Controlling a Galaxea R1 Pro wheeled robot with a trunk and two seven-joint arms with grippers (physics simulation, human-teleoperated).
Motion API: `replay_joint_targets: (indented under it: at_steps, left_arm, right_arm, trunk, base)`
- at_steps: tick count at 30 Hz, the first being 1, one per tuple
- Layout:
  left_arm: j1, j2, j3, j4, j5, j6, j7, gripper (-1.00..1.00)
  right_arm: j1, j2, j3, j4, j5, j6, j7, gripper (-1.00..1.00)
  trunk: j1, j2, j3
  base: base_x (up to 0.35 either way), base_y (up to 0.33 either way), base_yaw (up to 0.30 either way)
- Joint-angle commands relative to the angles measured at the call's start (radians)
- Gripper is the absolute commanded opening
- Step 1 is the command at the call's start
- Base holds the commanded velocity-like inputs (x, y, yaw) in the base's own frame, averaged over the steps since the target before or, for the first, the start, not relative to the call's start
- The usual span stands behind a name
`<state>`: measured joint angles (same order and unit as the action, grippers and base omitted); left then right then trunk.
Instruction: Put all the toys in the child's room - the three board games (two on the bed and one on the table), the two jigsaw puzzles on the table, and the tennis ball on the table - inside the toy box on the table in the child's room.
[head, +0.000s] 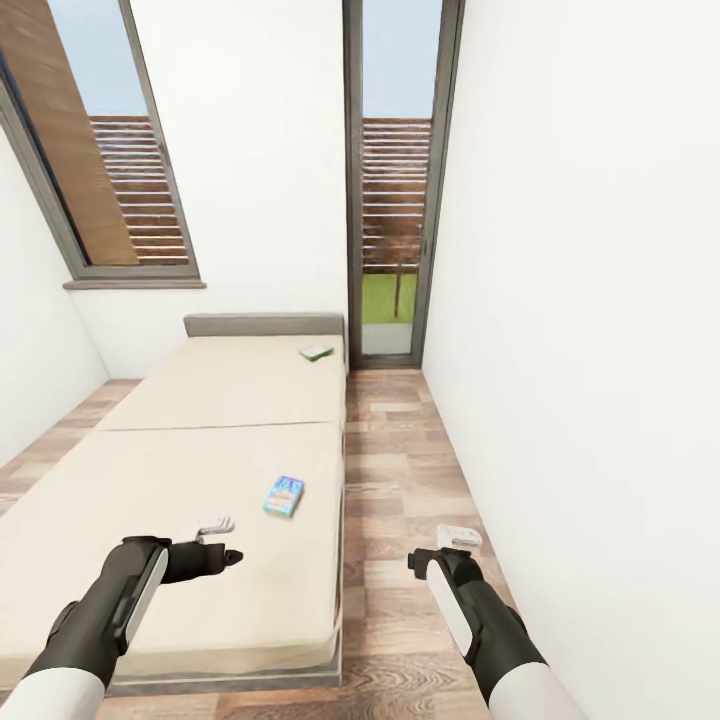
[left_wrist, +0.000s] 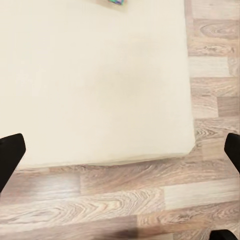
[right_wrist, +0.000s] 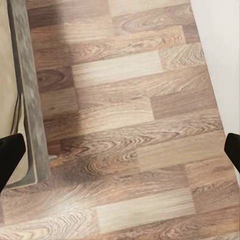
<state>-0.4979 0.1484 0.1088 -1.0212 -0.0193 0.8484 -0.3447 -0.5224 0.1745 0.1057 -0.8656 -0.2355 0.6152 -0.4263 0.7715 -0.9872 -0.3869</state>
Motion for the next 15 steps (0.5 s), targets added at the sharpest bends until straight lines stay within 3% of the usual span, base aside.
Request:
replay_joint_targets:
  at_steps: [1,9,15]
  left_arm:
    - [-0.001,0.0,0.002,-0.001,-0.002,0.003,-0.005,1.0]
    - [-0.001,-0.001,0.0,0.0,-0.003,0.0,-0.004,1.0]
    - [-0.001,-0.001,0.001,0.0,-0.002,0.0,-0.005,1.0]
  right_arm:
    - [-0.001,0.0,0.002,-0.001,-0.01,0.002,-0.009,1.0]
    - [-0.001,0.0,0.002,-0.001,-0.01,0.002,-0.009,1.0]
    - [-0.001,0.0,0.002,-0.001,-0.01,0.002,-0.009,1.0]
  trunk:
    - [0.001,-0.001,-0.001]
    - [0.001,-0.001,-0.001]
    - [0.001,-0.001,-0.001]
  base:
    - [0.249,-0.02,0.0]
    - [0.233,-0.007,0.0]
    - [0.082,-0.001,0.0]
